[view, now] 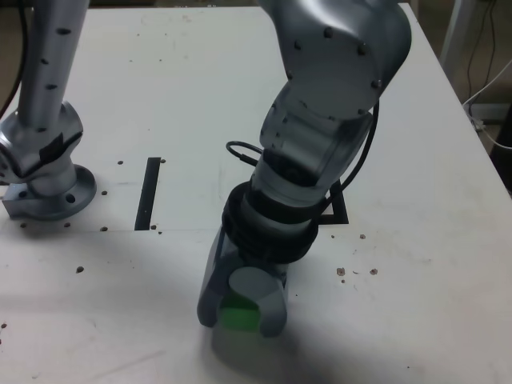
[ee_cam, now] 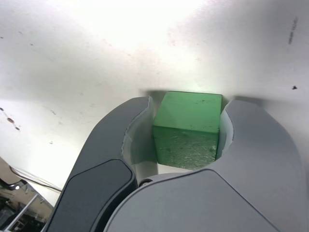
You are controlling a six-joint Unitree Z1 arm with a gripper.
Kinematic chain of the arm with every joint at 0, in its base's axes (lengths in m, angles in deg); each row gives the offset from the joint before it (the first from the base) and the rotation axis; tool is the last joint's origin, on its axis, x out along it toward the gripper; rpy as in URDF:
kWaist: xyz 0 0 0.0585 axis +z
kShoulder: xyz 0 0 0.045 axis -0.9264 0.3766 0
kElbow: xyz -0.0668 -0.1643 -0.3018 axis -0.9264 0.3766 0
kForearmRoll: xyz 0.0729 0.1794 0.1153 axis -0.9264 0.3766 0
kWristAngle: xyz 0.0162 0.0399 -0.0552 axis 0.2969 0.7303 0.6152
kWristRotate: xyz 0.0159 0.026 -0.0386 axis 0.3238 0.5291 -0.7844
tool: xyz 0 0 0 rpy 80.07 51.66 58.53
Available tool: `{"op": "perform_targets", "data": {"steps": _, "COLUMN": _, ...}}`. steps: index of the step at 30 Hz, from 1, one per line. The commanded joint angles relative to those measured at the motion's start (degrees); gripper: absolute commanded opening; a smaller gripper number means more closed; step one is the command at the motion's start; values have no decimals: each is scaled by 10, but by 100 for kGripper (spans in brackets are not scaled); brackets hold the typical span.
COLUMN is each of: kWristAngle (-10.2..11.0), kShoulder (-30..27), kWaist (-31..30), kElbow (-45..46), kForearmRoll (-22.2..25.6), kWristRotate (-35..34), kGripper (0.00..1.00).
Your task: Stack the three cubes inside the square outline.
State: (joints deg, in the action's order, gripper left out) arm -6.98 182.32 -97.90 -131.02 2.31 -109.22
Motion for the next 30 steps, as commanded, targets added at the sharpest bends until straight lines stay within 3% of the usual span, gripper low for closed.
{"op": "perform_targets", "data": {"steps": 1, "kWristAngle": 4, "kShoulder": -18, "kWaist": 0, "kElbow": 1, "kForearmRoll": 11, "kWristRotate": 2, "kGripper": 20}}
{"op": "perform_targets", "data": {"steps": 10, "kWristAngle": 41, "kShoulder": -96, "kWaist": 7, "kElbow": 6, "kForearmRoll": 58, "kWristRotate": 12, "kGripper": 20}}
{"op": "perform_targets", "data": {"steps": 18, "kWristAngle": 89, "kShoulder": -154, "kWaist": 71, "kElbow": -9, "kForearmRoll": 104, "kWristRotate": 33, "kGripper": 20}}
{"op": "perform_targets", "data": {"steps": 24, "kWristAngle": 114, "kShoulder": -159, "kWaist": 146, "kElbow": -55, "kForearmRoll": 135, "kWristRotate": 81, "kGripper": 20}}
{"op": "perform_targets", "data": {"steps": 30, "kWristAngle": 120, "kShoulder": -135, "kWaist": 198, "kElbow": -104, "kForearmRoll": 150, "kWristRotate": 130, "kGripper": 20}}
